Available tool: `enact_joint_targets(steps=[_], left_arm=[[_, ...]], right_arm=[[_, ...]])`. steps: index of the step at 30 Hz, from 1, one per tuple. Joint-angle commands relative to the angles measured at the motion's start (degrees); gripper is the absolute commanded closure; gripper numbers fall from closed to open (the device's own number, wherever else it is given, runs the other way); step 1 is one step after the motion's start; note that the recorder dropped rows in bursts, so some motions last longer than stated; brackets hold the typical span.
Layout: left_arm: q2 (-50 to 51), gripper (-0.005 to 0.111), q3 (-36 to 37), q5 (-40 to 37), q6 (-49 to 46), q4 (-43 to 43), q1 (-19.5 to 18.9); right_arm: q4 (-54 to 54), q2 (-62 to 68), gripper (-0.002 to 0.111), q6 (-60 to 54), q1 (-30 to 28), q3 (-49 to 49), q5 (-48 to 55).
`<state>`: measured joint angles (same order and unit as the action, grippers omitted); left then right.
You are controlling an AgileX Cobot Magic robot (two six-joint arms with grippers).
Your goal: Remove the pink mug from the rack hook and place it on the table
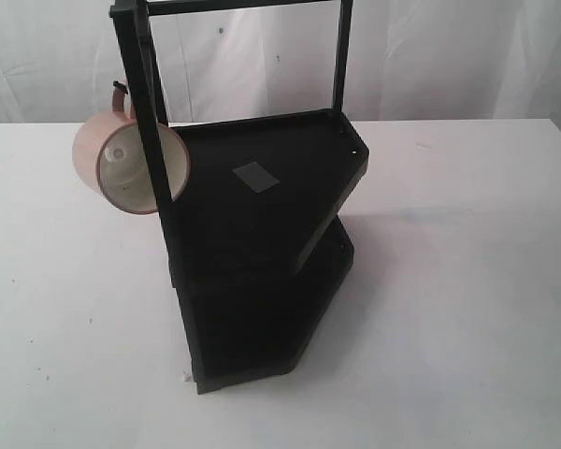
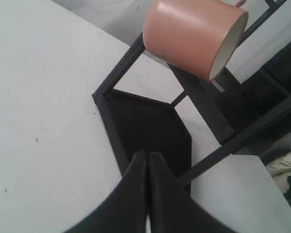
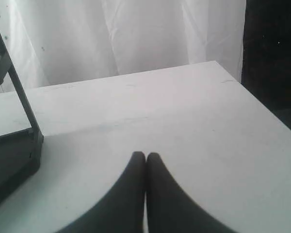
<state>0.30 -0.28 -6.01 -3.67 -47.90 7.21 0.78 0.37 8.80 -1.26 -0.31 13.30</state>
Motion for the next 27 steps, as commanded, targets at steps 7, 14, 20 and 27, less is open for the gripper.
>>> enact_joint_targets(steps=[7, 14, 20, 27], left_arm=[[-0.3, 0.073, -14.2, -9.6, -14.7, -2.4, 0.2], [9.4, 0.026, -15.3, -10.7, -23.4, -2.4, 0.2], [17.2, 0.026, -22.3, -11.6, -26.5, 2.9, 0.2], [26.2, 0.026, -32.3, -17.8, -25.9, 14.4, 0.2]], right_arm=[[-0.3, -0.4, 0.108, 0.0, -0.4, 0.3, -0.6], [-0.3, -0.4, 0.108, 0.0, -0.4, 0.3, -0.6], [-0.3, -0.4, 0.108, 0.0, -0.4, 0.3, -0.6], [-0.3, -0.4, 0.108, 0.0, -0.4, 0.3, -0.6]])
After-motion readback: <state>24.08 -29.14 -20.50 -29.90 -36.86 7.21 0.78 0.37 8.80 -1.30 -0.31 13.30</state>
